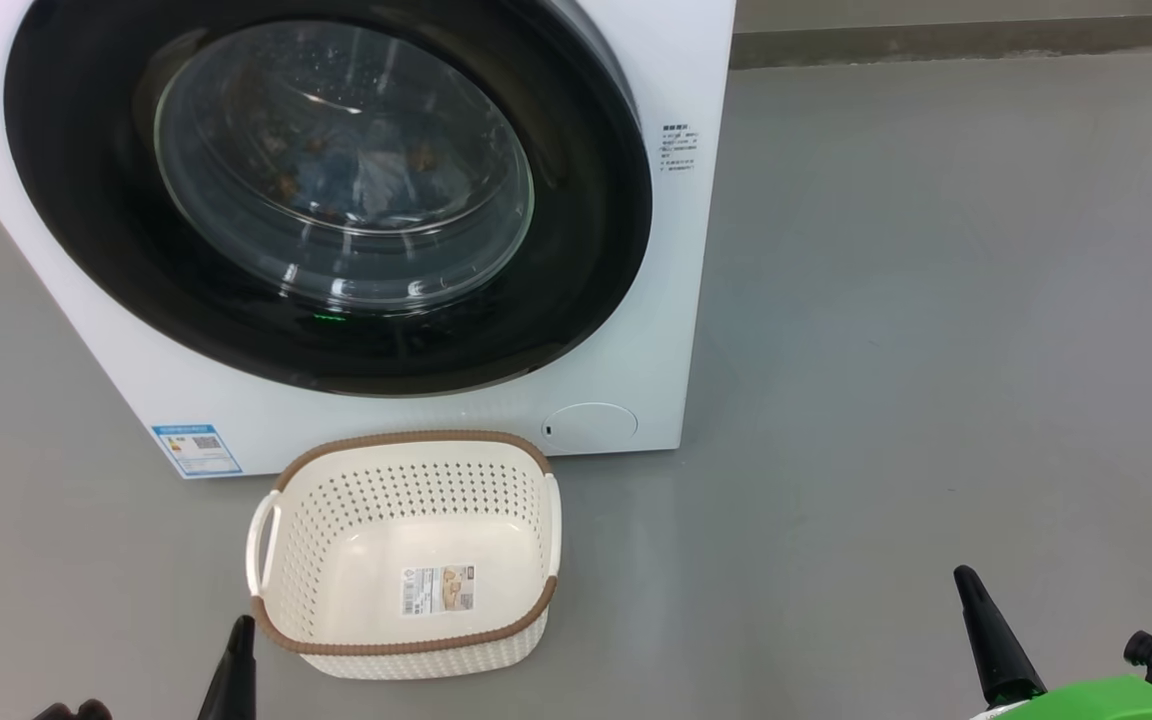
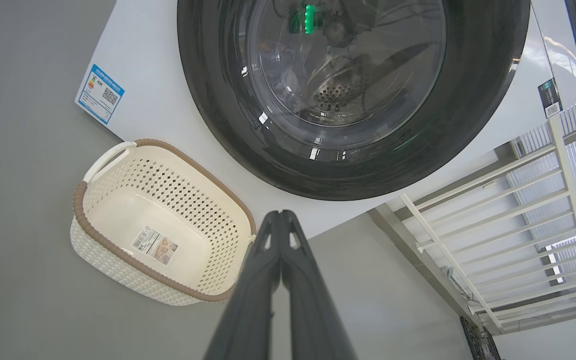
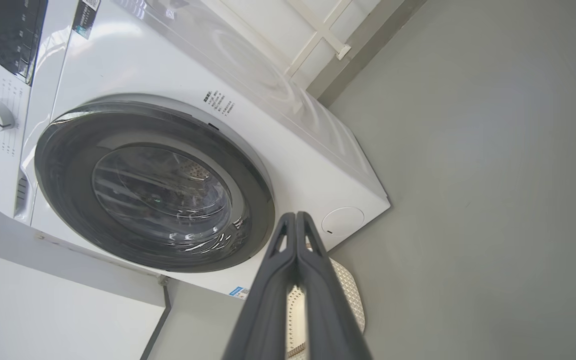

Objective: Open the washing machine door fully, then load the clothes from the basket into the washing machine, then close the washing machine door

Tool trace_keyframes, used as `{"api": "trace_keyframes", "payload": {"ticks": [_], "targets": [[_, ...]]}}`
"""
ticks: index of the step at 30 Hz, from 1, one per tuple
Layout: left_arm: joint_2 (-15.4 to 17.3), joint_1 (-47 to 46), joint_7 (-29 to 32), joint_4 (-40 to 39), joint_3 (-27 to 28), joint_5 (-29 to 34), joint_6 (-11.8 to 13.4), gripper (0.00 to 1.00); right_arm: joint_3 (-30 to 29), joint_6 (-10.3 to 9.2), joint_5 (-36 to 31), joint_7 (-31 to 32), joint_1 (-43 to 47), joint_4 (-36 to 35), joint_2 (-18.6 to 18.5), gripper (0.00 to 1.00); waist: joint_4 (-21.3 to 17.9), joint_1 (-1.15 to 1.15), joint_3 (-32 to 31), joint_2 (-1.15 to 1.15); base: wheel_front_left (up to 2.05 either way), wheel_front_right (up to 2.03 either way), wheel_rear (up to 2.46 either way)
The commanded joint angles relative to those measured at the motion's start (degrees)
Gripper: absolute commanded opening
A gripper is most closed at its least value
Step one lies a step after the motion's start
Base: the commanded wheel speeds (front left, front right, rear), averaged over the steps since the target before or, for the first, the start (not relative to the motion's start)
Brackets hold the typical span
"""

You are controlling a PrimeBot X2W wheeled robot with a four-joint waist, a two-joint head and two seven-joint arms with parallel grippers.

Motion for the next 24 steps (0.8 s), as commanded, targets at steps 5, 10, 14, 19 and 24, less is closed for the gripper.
{"api": "trace_keyframes", "payload": {"ticks": [5,10,14,19,24], "targets": [[0.4,-3.5,0.8,-0.6,2.2,-3.8,-0.8,0.0,0.5,-0.19,4.2,0.4,-3.3,-0.6,-0.8,0.0,-0.2,-0.01,0.1,0.0,0.0,0.0,0.0],[0.2,-4.0,1.4,-0.2,3.0,-6.8,-1.2,0.0,0.4,-0.21,7.5,0.7,-3.9,-0.1,-0.9,0.0,-0.4,-0.01,0.1,0.0,0.0,0.0,0.0],[0.1,-4.4,1.9,0.1,3.7,-9.2,-1.5,0.0,0.3,-0.22,10.1,1.0,-4.4,0.4,-0.9,0.0,-0.6,-0.01,0.2,0.0,0.0,0.0,0.0],[0.0,-4.9,2.5,0.5,4.5,-12.2,-1.9,0.0,0.2,-0.23,13.4,1.3,-5.0,1.0,-0.9,0.0,-0.8,0.0,0.2,0.0,0.0,0.0,0.0],[-0.1,-5.4,3.1,0.9,5.3,-15.2,-2.3,0.0,0.1,-0.24,16.8,1.7,-5.5,1.6,-1.0,0.0,-1.0,0.0,0.3,0.0,0.0,0.0,0.0]]}}
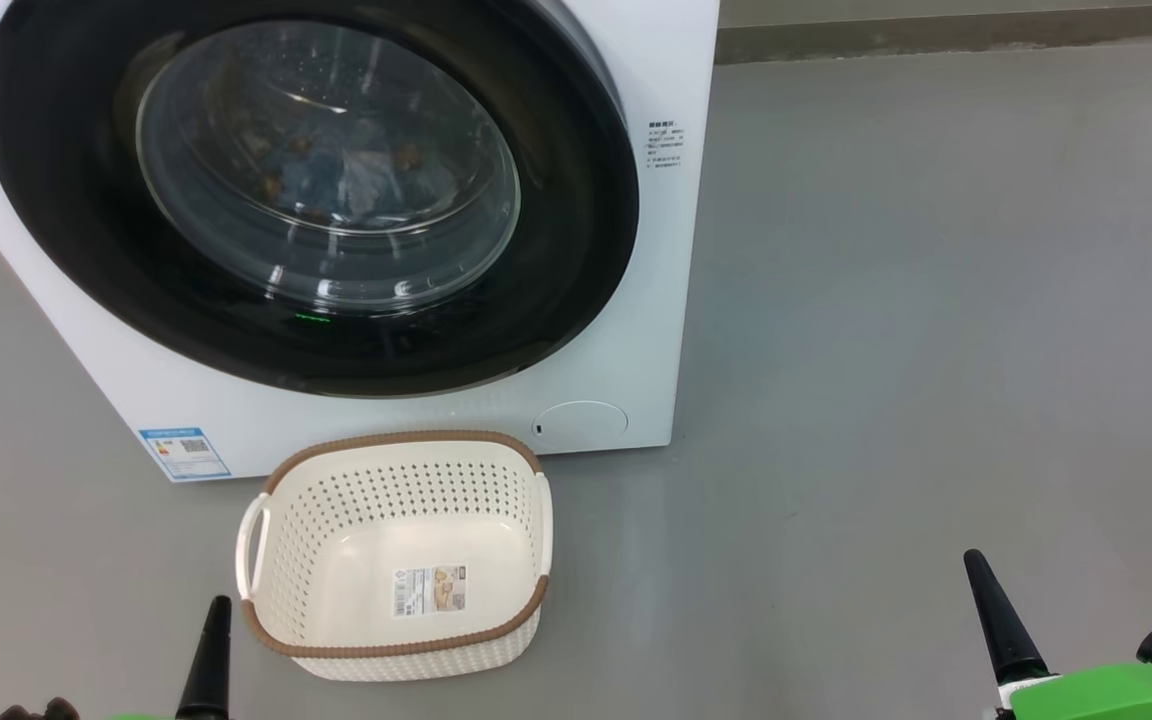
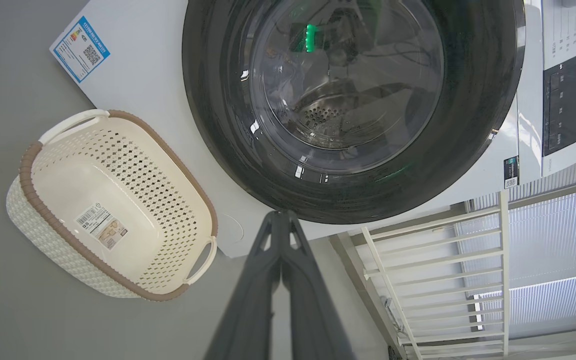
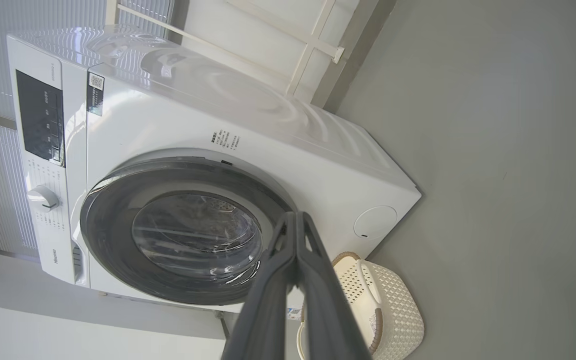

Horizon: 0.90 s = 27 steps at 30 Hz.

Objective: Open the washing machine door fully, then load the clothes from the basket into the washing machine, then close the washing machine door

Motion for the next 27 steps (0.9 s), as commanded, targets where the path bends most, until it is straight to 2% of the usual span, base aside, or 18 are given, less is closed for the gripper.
{"api": "trace_keyframes", "payload": {"ticks": [1,27], "targets": [[0.6,-3.1,0.4,-0.8,2.1,-2.3,-0.8,0.0,0.8,-0.05,2.7,0.3,-3.2,-1.0,-0.8,0.0,-0.1,0.0,0.0,0.0,0.0,0.0,0.0],[-0.1,-5.8,3.8,1.3,6.3,-17.7,-2.7,0.0,0.3,-0.12,19.8,2.2,-6.2,2.1,-1.0,0.0,-1.1,0.0,0.4,0.0,0.0,0.0,0.0]]}}
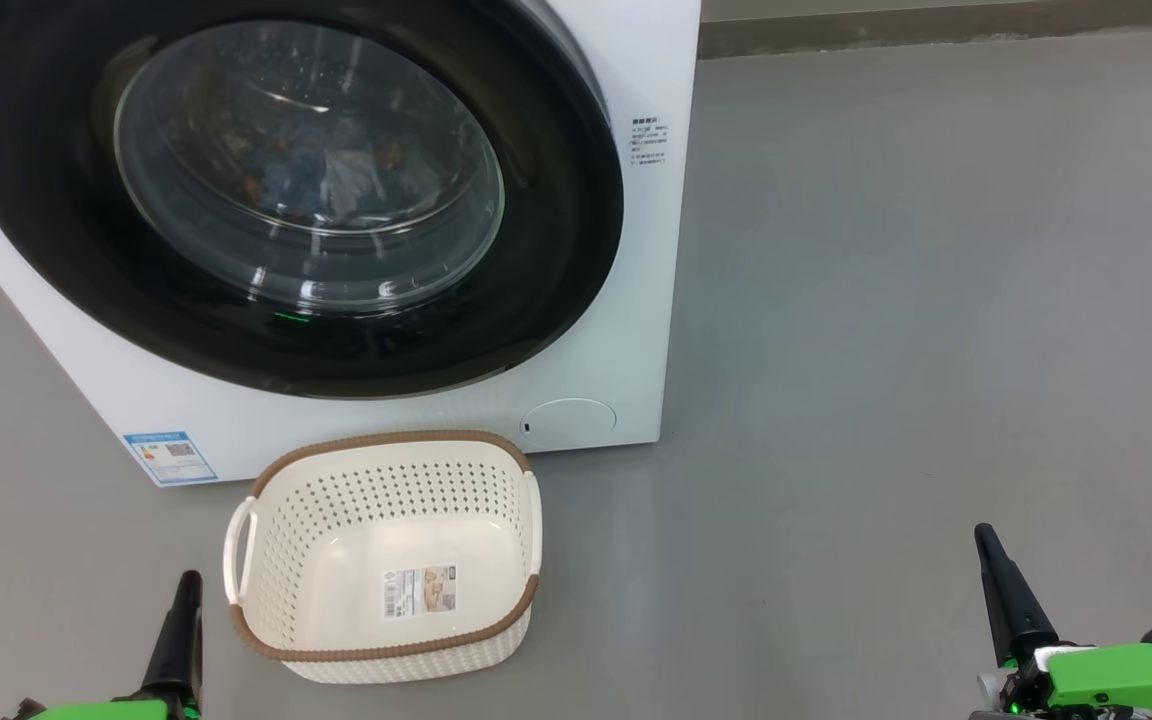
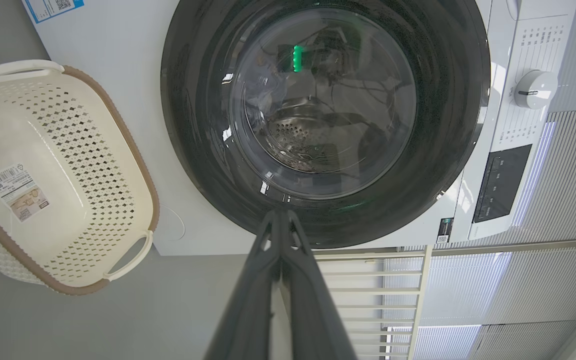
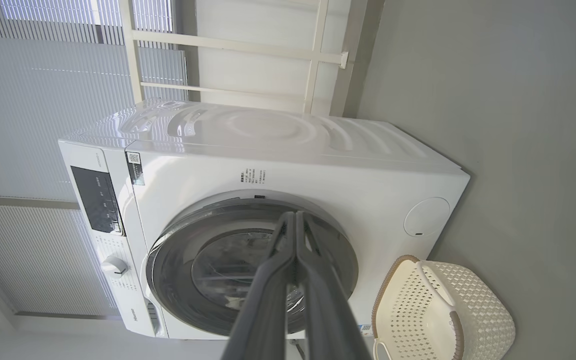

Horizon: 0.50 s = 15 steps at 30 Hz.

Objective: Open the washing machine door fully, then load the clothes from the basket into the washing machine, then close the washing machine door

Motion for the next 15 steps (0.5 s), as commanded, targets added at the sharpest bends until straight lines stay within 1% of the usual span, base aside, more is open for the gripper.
{"api": "trace_keyframes", "payload": {"ticks": [1,6,15], "targets": [[0.6,-2.8,0.4,-0.8,2.3,-1.6,-0.8,0.0,0.9,-0.06,2.3,0.5,-2.8,-1.0,-0.7,0.0,-0.1,0.0,0.0,0.0,0.0,0.0,0.0],[0.5,-3.2,1.0,-0.5,3.1,-4.3,-1.1,0.0,0.8,-0.08,5.4,0.8,-3.4,-0.4,-0.7,0.0,-0.2,0.0,0.1,0.0,0.0,0.0,0.0],[0.4,-3.2,1.1,-0.5,3.2,-4.2,-1.1,0.0,0.7,-0.08,5.3,0.9,-3.4,-0.4,-0.7,0.0,-0.2,0.0,0.1,0.0,0.0,0.0,0.0]]}}
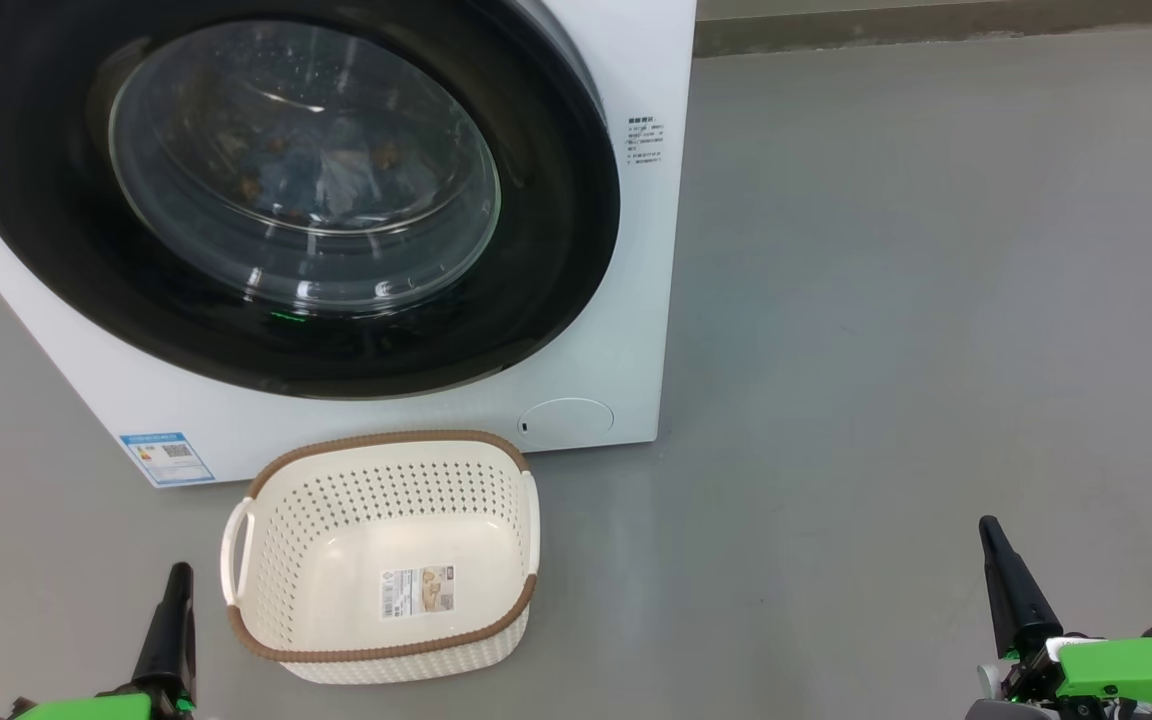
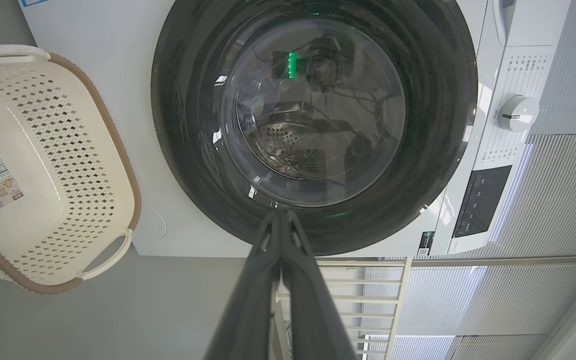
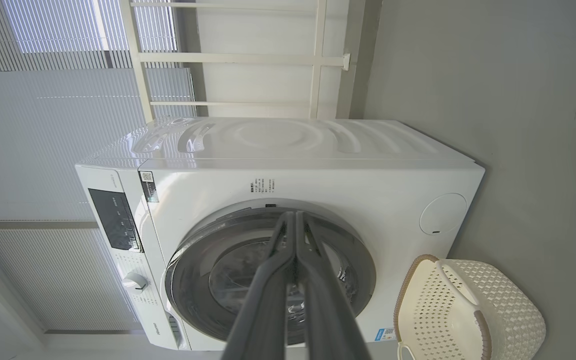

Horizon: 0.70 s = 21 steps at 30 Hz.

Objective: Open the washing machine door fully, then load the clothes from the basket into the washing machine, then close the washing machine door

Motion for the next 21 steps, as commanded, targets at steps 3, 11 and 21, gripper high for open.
{"api": "trace_keyframes", "payload": {"ticks": [3,11,21], "targets": [[0.7,-2.3,0.4,-1.1,2.0,-0.1,-0.6,0.0,1.1,-0.06,0.2,0.3,-2.3,-1.4,-0.5,0.0,0.0,0.0,0.0,0.0,0.0,0.0,0.0],[0.6,-2.3,0.4,-1.1,2.1,0.0,-0.6,0.0,1.0,-0.06,0.1,0.4,-2.3,-1.4,-0.5,0.0,0.0,0.0,0.0,0.0,0.0,0.0,0.0],[0.6,-2.3,0.6,-1.0,2.2,0.1,-0.6,0.0,1.0,-0.06,0.1,0.4,-2.3,-1.4,-0.5,0.0,0.0,0.0,0.0,0.0,0.0,0.0,0.0]]}}
